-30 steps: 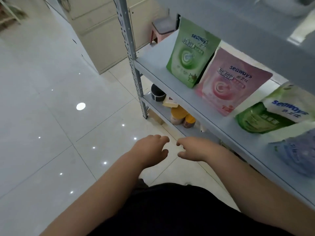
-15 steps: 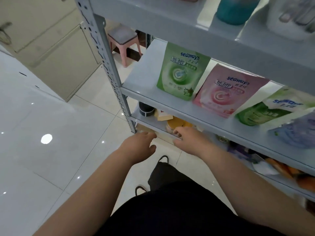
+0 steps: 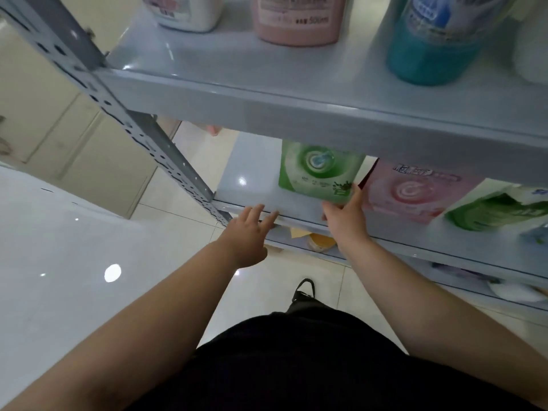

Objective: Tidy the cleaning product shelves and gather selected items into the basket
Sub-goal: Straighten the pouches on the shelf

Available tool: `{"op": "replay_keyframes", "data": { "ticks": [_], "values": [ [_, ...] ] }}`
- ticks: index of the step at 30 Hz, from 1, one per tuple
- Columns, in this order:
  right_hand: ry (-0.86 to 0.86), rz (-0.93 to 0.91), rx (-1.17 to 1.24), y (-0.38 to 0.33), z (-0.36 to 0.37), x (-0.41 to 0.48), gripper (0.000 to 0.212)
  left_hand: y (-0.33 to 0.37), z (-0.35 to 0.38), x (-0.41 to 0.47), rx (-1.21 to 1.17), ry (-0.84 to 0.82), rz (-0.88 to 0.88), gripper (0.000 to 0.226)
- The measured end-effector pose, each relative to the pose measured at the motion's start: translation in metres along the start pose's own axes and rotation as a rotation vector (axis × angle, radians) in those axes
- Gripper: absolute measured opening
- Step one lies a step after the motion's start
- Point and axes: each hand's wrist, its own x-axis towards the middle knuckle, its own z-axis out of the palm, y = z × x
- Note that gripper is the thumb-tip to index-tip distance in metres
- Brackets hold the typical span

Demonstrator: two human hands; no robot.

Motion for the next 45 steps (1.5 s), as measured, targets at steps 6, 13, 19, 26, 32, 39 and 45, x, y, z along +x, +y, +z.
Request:
{"op": "replay_keyframes", "data": {
  "ticks": [6,13,19,26,32,39,45],
  "values": [
    [0.124,-0.005,-0.09,0.001,0.008,0.008,0.03,-0.026,0.004,0.028,0.112,-0.064,0.009,0.093],
    [0.162,-0.213,-0.181,0.0,0.04,-0.036,0.017,-0.054,0.01,0.022,0.169,-0.082,0.202,0.096],
    [0.24,-0.024,0.246,0.012,0.056,-0.112,0.014,-0.09,0.016,-0.007,-0.543,0.043,0.206,0.088],
    [0.113,0.106,0.634,0.027,0.073,-0.211,0.031,-0.091,0.011,-0.042,-1.133,-0.024,0.054,0.077],
    [0.035,0.065,0.672,0.013,0.064,-0.247,0.022,-0.08,0.012,-0.061,-1.319,-0.115,-0.003,0.055],
    [-0.132,-0.019,0.918,0.008,0.023,-0.247,0.046,-0.021,0.006,-0.088,-1.819,-0.349,-0.182,0.032],
    [-0.237,0.133,0.77,0.035,-0.007,-0.246,0.092,0.071,0.015,-0.131,-1.853,-0.927,-0.148,0.018]
  ]
}}
